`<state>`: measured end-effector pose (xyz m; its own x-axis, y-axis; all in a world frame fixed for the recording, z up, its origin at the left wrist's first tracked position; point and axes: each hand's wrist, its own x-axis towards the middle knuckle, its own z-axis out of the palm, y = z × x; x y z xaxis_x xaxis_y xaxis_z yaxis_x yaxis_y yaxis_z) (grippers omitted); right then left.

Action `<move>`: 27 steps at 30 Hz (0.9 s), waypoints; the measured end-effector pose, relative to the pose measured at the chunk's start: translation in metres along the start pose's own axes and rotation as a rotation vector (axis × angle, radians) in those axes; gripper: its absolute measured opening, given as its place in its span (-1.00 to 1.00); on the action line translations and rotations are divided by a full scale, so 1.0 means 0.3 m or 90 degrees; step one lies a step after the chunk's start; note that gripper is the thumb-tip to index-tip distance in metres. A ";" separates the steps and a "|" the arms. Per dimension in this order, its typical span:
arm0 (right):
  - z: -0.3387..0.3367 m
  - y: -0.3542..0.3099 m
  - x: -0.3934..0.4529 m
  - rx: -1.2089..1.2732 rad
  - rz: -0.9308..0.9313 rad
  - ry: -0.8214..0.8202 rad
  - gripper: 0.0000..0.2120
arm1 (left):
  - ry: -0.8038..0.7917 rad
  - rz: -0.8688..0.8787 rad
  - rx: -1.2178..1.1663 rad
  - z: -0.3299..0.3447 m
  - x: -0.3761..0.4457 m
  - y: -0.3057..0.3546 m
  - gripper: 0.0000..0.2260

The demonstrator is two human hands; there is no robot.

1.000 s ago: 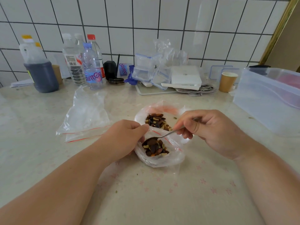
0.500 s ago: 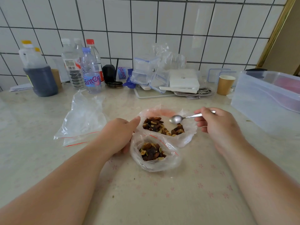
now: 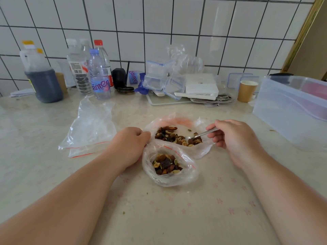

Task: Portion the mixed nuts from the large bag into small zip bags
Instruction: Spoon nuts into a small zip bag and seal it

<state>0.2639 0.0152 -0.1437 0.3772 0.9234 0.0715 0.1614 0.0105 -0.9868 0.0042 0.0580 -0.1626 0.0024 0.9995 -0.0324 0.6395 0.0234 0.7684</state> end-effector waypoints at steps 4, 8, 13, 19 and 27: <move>0.027 -0.006 -0.021 0.031 0.035 -0.059 -0.76 | -0.007 0.004 0.015 -0.002 0.001 -0.002 -0.63; 0.029 -0.011 -0.017 0.111 0.102 -0.031 -0.75 | -0.007 0.009 0.024 -0.003 -0.003 0.000 -0.64; 0.006 -0.010 -0.005 0.217 0.144 -0.017 -0.72 | -0.012 0.013 0.026 -0.004 -0.011 0.005 -0.62; -0.004 -0.027 -0.003 0.287 0.150 -0.041 -0.69 | -0.001 0.011 0.028 -0.001 -0.013 0.006 -0.56; 0.001 -0.073 -0.061 0.234 0.086 -0.215 -0.63 | -0.006 0.001 0.034 0.004 -0.003 -0.001 -0.56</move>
<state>0.2531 -0.0016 -0.1235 0.0472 0.9975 -0.0517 -0.2220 -0.0400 -0.9742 0.0048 0.0570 -0.1636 0.0105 0.9992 -0.0376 0.6792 0.0205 0.7337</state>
